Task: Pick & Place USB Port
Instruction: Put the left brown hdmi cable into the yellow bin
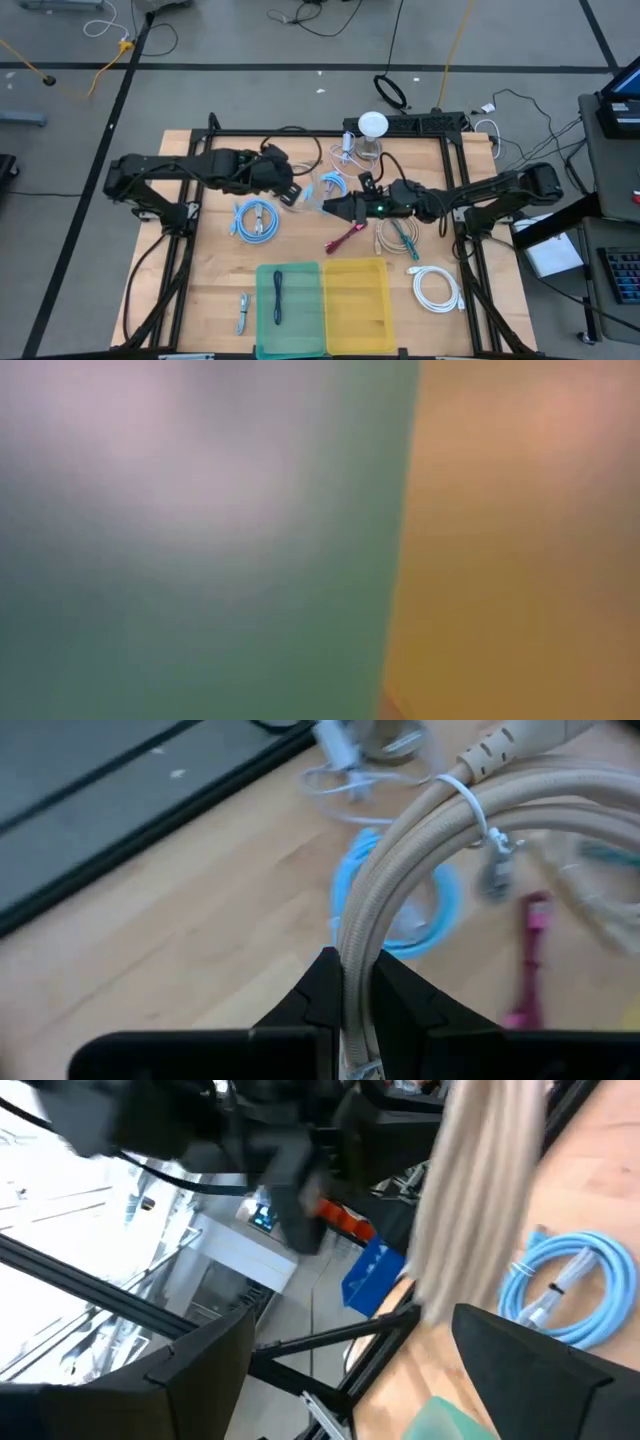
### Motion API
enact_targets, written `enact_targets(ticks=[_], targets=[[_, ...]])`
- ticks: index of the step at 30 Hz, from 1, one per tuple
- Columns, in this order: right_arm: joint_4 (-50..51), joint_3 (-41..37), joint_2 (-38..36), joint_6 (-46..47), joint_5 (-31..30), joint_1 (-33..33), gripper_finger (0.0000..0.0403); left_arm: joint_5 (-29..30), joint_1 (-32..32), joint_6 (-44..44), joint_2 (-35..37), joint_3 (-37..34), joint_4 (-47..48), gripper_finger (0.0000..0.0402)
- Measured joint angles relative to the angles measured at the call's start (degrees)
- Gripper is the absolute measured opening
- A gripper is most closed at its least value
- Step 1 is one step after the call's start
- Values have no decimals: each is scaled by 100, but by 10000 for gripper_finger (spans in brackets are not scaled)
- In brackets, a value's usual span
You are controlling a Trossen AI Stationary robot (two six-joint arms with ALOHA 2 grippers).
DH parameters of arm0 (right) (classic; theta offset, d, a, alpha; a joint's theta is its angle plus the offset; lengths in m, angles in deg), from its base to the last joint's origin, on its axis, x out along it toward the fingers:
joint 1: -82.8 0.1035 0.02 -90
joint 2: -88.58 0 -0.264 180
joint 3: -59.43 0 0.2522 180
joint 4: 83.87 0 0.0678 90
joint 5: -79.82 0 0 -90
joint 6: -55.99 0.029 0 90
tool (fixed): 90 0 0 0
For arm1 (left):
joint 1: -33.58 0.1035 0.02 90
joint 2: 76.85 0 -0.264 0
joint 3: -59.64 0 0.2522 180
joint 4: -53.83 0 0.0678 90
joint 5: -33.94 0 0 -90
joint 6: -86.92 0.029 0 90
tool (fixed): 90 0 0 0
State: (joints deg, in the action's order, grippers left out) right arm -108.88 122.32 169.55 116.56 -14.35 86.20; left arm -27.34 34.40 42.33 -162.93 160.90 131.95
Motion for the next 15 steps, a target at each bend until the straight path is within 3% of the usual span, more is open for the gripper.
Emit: enact_targets(ticks=[3,15], targets=[[-4,0,-81,-63,136,0,334,151,78,-123,108,0,658,33],[213,2,-78,-344,132,-10,338,-169,-183,-141,458,9,-160,33]])
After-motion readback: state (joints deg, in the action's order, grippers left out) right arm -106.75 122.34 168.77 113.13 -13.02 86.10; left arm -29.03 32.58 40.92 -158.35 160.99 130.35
